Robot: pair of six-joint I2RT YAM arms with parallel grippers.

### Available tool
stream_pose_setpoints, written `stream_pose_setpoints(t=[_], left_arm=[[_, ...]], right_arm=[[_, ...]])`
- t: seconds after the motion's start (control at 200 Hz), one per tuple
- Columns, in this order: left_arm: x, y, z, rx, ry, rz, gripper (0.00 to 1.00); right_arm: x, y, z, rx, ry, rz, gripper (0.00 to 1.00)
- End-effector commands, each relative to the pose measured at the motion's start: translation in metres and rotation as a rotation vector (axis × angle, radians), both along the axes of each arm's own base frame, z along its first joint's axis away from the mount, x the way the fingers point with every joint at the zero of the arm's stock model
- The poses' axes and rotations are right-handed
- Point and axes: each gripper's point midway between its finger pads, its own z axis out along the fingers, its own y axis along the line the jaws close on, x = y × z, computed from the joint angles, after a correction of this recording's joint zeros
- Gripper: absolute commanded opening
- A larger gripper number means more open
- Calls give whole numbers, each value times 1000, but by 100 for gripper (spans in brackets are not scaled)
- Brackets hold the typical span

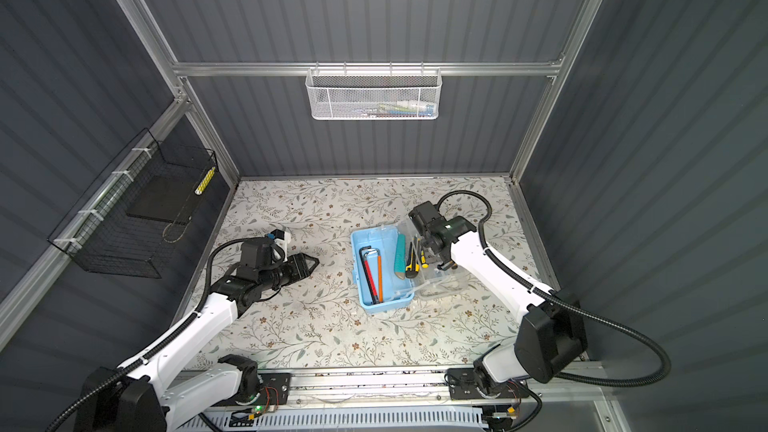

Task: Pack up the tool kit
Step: 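Carry the clear-handled screwdriver over the clear tray with the right gripper, then lower the clear-handled screwdriver into the tray and open the right gripper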

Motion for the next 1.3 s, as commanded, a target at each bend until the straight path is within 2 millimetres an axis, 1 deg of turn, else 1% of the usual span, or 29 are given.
stream_pose_setpoints(t=[0.0, 0.095, 0.235, 0.31, 0.395, 0.54, 0.635, 0.75, 0.835, 0.91, 1.001, 1.106, 1.186, 1.266, 1.281, 1.296], left_arm=[[11, -12, 16, -4, -52, -13, 59], [12, -19, 12, -8, -45, -26, 59], [16, -21, 9, -7, -39, -25, 59], [18, -22, 10, -2, -45, -24, 59], [21, -23, 10, 3, -46, -26, 59], [25, -29, 9, 13, -46, -36, 59], [29, -32, 8, 29, -49, -41, 59], [34, -39, 7, 46, -49, -49, 59], [37, -44, 5, 60, -49, -61, 59], [40, -47, 1, 73, -43, -67, 59], [41, -52, -5, 80, -31, -78, 59], [44, -57, -7, 97, -34, -83, 59], [47, -61, -9, 116, -38, -91, 59], [50, -67, -12, 126, -36, -102, 59], [51, -68, -12, 127, -38, -104, 59], [52, -69, -12, 128, -38, -105, 59]], right_arm=[[3, -12, -7, -77, 9, -14, 0], [5, -10, -14, -70, 20, -10, 0], [4, -10, -22, -70, 40, -21, 0], [4, -9, -23, -59, 41, -22, 0], [3, -6, -23, -39, 44, -21, 5], [0, -2, -18, -1, 38, -17, 19], [-2, 2, -10, 38, 28, -14, 30], [-4, 5, 8, 88, -14, -8, 35], [-6, 5, 22, 118, -49, -8, 36], [-8, 12, 27, 167, -61, 27, 36], [-9, 11, 34, 174, -70, 11, 36], [-12, 3, 44, 190, -124, -36, 35], [-18, -7, 52, 217, -198, -94, 35], [-29, -16, 55, 267, -247, -144, 35], [-31, -16, 51, 273, -241, -152, 35], [-36, -17, 56, 299, -263, -157, 35]])
